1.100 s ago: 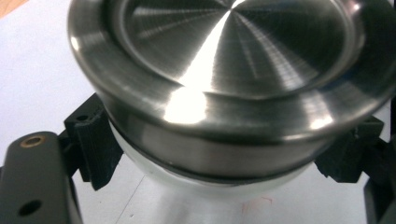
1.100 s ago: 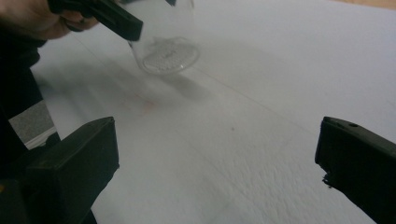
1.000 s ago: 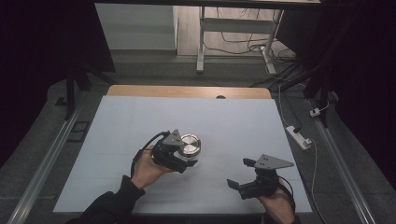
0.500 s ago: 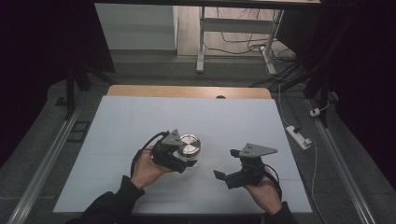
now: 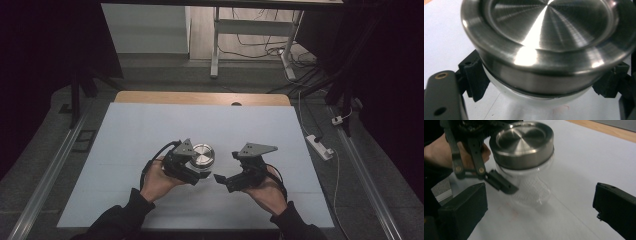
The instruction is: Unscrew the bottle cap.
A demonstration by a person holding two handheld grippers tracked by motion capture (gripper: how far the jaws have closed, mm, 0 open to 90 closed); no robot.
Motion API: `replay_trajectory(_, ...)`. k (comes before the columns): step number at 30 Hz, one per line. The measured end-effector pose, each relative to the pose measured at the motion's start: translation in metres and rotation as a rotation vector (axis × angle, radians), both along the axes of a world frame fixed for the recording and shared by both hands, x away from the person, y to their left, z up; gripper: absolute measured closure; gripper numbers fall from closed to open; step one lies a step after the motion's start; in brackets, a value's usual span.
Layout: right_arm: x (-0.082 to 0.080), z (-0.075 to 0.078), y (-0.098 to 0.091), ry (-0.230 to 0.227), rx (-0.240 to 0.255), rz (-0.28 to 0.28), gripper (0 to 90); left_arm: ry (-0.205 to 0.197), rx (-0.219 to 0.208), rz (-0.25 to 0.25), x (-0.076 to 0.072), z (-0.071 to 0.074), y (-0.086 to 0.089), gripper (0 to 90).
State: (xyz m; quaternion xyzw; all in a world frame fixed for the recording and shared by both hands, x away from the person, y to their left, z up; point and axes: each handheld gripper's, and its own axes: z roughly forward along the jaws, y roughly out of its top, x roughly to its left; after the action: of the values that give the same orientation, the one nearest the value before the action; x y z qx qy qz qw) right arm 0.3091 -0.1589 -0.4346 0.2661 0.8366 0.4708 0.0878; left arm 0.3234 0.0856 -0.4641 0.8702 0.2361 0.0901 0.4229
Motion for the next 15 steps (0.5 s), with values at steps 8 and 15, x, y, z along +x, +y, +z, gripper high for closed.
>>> replay_trajectory(8, 0.012, 0.009, 0.028, -0.019, 0.002, 0.000, 0.0, -0.002, 0.025, 0.004, 0.001, 0.000, 0.000, 15.7)
replay_trajectory(15, 0.019, 0.010, 0.047, -0.025, 0.014, 0.017, 7.4, -0.002, 0.033, 0.017, 0.001, 0.000, 0.000, 15.7)
